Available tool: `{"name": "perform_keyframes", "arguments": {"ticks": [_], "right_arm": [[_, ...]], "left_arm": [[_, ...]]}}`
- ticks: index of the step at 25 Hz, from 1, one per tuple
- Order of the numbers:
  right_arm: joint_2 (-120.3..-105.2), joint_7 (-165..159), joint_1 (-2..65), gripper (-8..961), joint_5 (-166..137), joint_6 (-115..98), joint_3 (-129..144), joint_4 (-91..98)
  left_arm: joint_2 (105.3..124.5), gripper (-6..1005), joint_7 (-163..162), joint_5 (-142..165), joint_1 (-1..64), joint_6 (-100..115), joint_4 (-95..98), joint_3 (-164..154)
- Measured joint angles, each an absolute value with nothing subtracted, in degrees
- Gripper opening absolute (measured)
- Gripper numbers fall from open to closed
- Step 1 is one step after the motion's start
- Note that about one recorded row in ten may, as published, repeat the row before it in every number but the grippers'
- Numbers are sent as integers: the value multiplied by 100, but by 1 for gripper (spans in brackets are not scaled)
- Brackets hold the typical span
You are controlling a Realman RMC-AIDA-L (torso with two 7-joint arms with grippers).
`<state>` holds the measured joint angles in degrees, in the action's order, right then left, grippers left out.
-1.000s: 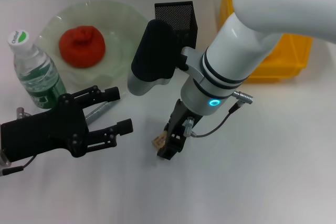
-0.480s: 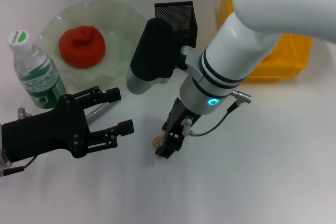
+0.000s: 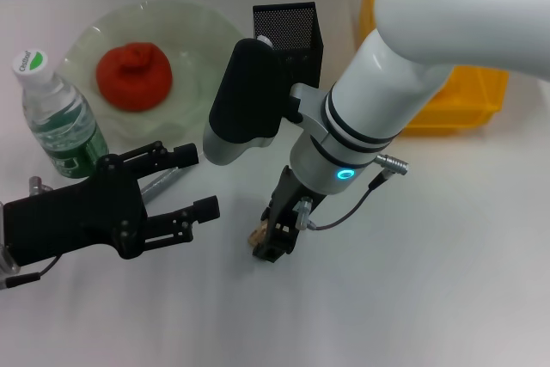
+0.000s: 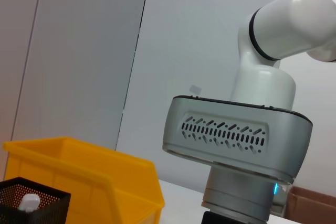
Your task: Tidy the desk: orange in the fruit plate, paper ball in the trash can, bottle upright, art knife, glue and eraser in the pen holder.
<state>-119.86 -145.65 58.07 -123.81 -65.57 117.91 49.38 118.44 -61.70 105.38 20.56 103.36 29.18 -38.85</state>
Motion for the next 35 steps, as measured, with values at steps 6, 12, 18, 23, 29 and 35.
{"name": "perform_keyframes", "arguments": {"ticks": [6, 12, 18, 23, 29, 35], "right_arm": [[-11988, -14574, 5810, 496, -12374, -6562, 11797, 4942], [-11989, -14595, 5803, 476, -12374, -6571, 11784, 4962], [-11989, -14598, 5785, 467, -12374, -6599, 11761, 4984], [-11988, -14611, 5743, 465, -12375, -6607, 11721, 5071], [-11987, -14598, 5545, 464, -12412, -6622, 11437, 5339], [-11951, -14539, 5150, 464, -12423, -6645, 11083, 5625]], "left_arm": [[11848, 779, -6170, 10538, 2034, 10337, 2912, -3885], [11848, 779, -6170, 10538, 2031, 10345, 2909, -3885], [11848, 779, -6170, 10538, 2030, 10359, 2909, -3885], [11848, 779, -6170, 10538, 2025, 10370, 2909, -3879], [11848, 779, -6170, 10538, 2018, 10380, 2909, -3858], [11840, 779, -6170, 10534, 2003, 10380, 2910, -3850]]}}
